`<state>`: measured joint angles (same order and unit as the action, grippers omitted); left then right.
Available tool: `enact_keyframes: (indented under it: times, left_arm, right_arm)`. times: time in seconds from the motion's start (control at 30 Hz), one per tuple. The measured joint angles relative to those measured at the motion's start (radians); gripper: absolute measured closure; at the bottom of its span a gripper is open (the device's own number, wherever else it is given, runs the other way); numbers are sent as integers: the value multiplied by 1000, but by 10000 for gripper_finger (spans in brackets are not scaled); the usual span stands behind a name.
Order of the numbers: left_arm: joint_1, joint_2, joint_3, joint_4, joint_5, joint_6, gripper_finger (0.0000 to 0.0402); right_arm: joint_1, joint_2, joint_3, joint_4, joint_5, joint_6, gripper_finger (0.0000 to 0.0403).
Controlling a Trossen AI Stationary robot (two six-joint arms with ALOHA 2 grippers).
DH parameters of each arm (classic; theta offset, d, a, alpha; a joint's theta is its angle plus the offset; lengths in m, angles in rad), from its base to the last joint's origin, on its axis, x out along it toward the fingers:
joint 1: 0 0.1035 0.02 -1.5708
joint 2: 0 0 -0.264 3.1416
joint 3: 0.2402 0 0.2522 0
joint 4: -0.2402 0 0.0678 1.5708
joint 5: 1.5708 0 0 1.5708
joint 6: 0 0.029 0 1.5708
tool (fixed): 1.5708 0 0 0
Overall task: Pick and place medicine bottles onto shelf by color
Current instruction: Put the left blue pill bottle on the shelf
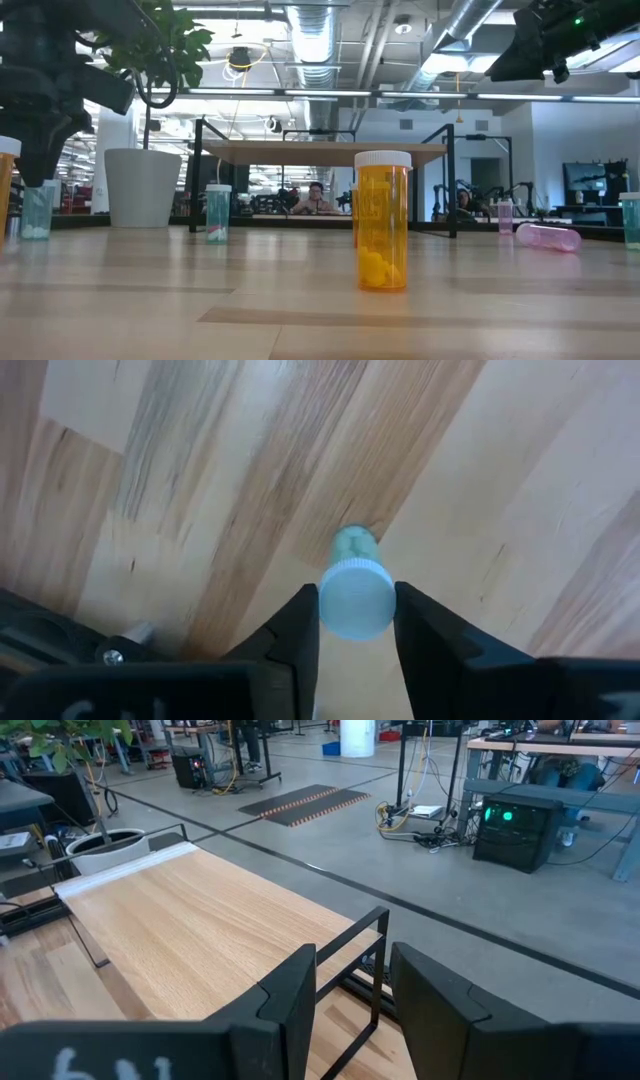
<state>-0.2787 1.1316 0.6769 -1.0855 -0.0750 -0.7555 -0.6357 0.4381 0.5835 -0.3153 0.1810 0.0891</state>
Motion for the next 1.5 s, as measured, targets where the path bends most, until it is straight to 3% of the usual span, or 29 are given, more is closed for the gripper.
enact_keyframes:
  times: [0.33,0.57,0.83,1.5]
  left_arm:
    - [0,1,128,-7,11,58,309]
    - [43,1,348,-92,-46,116,306]
    - [205,33,621,-154,-64,272,306]
    - [571,562,1292,-403,-64,697,306]
  right_arm:
    - [0,0,0,0,0,-4,248]
    - [0,0,0,0,0,-3,248]
    - [0,0,0,0,0,-3,248]
    - [0,0,0,-6,0,1,248]
